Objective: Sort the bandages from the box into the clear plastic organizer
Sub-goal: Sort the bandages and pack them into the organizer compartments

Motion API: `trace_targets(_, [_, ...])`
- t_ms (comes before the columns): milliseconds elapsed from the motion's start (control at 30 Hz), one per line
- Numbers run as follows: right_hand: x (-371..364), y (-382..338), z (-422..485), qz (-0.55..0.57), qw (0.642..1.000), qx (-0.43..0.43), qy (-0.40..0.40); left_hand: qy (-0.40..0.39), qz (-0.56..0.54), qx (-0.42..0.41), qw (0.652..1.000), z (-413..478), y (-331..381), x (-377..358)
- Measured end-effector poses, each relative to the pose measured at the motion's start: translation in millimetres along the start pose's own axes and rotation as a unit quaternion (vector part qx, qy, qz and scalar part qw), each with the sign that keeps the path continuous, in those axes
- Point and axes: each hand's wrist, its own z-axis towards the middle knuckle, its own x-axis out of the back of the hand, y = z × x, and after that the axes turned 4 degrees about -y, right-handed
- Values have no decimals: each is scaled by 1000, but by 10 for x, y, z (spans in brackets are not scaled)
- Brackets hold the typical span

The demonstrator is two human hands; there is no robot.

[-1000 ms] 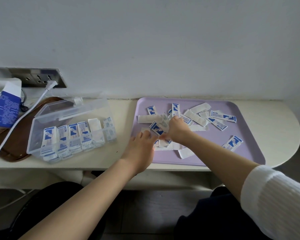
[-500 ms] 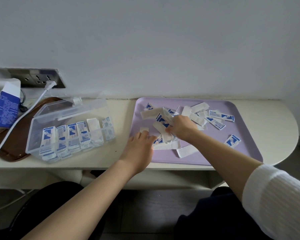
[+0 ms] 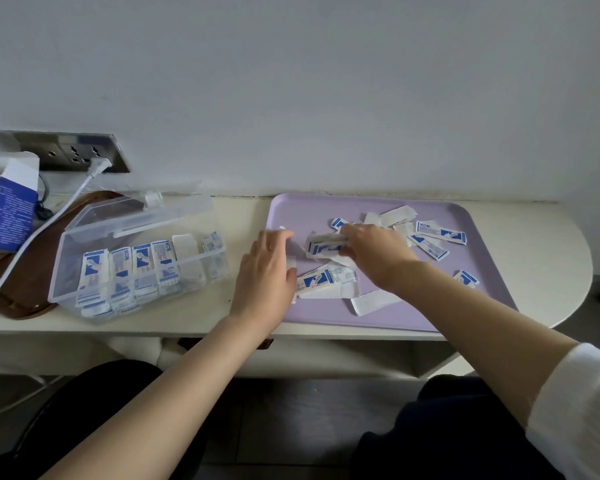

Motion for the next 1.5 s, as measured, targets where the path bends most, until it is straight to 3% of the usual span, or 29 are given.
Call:
trace_targets(367, [-204, -157, -13, -78, 988, 97, -89, -67, 93, -41, 993, 70, 41, -123])
trace_targets(567, [-151, -77, 12, 48, 994, 54, -86, -60, 55, 13, 997, 78, 31, -112])
trace_targets(633, [-112, -49, 3, 78, 993, 44, -76, -44, 52, 13, 998, 81, 43, -83])
trace_targets(833, [-5, -72, 5, 100, 991, 84, 9, 115, 19, -44, 992, 46, 38, 3])
trace_targets(1033, [-104, -79, -32, 49, 991, 109, -65, -18, 91, -41, 995, 38, -12, -54])
trace_targets(1167, [-182, -147, -32, -13, 991, 119, -64, -82, 162, -53, 982, 65, 65, -108])
trace_targets(1500, [-290, -151, -78, 209, 974, -54, -61, -141, 177, -15, 974, 77, 113, -170])
